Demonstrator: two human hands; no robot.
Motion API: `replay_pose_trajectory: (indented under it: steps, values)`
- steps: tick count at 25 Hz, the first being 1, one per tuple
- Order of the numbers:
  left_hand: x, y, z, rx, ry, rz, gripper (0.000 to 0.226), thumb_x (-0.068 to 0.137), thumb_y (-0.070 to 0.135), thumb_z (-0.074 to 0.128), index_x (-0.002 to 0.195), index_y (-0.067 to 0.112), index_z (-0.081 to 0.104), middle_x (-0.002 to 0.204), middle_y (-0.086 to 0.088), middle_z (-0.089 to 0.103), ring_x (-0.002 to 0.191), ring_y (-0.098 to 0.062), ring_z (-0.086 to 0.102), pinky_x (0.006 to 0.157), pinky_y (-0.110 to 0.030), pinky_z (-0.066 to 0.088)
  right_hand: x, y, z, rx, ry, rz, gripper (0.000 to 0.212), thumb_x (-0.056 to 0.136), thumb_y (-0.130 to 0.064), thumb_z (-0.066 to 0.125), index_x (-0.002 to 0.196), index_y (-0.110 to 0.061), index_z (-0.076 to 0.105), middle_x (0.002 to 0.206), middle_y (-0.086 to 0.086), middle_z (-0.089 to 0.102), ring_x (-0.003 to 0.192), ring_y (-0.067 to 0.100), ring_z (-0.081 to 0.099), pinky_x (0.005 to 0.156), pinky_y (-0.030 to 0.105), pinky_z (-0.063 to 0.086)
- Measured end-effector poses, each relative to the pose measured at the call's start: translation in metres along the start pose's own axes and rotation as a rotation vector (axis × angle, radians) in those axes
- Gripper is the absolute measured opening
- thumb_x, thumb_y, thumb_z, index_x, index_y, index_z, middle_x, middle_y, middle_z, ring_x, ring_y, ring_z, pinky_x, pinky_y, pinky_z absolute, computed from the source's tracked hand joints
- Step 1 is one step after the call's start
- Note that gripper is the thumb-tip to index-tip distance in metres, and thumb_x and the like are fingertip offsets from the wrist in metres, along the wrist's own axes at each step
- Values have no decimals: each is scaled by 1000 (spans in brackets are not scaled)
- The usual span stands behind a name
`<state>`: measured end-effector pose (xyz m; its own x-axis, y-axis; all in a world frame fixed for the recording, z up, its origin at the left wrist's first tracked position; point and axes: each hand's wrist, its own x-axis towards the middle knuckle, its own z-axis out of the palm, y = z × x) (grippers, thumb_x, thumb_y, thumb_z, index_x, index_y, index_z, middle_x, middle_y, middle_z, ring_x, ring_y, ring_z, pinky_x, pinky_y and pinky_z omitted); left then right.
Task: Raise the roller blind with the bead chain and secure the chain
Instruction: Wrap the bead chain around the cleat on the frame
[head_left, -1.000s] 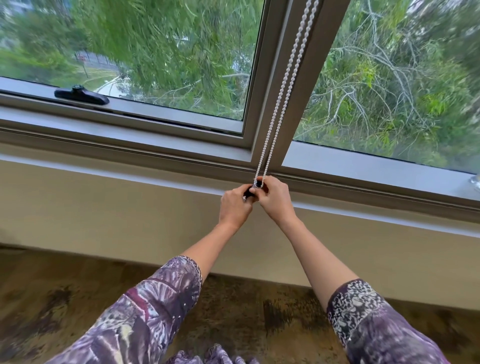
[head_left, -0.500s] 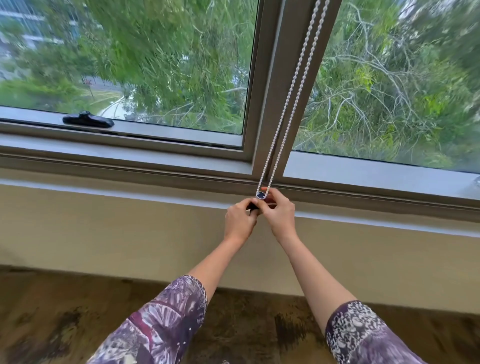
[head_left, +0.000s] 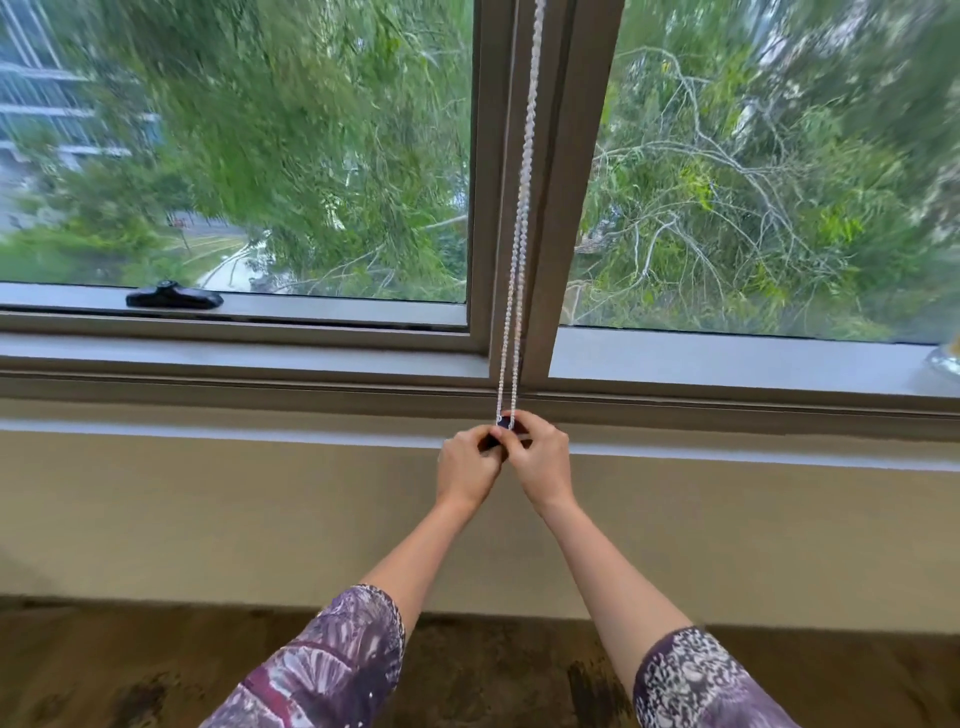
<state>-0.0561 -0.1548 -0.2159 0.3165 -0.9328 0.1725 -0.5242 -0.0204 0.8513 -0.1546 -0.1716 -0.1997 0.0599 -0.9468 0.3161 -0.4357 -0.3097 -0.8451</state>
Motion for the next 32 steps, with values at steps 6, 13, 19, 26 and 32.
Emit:
replay_pose_trajectory:
  steps: [6,13,19,26,32]
  values:
    - [2,5,-1,-1,21,-36,16,81,24,60,87,24,74,83,-4,77,79,-23,70,65,-31,51,5,0,0,-12,2,13,13,80,-21,69,93,-17,70,88,3,73,80,19,67,80,38,56]
    - [-9,7,2,-9,-2,-70,15,81,22,60,85,24,74,79,-4,76,76,-24,69,66,-35,54,0,3,-1,-258,-7,-65,7,82,-15,62,86,-12,67,82,7,70,80,26,62,72,31,47]
    - [-14,10,1,-34,-19,-73,13,81,25,60,82,25,73,78,-1,76,77,-20,69,70,-37,55,-2,5,1,-329,8,-57,9,85,-16,58,88,-10,65,85,9,68,83,26,58,74,33,44]
    - [-6,4,-9,3,-74,-46,21,79,19,57,92,25,73,85,-3,77,83,-23,69,74,-37,56,-8,3,6,-110,40,-31,10,81,-18,67,91,-17,66,84,2,71,80,19,65,76,32,53]
    - [-11,-8,-16,64,-151,-43,28,78,22,57,101,31,70,95,-1,76,92,-25,68,77,-34,55,-23,4,13,-63,47,107,16,79,-19,70,95,-15,70,90,3,73,81,15,67,76,19,48]
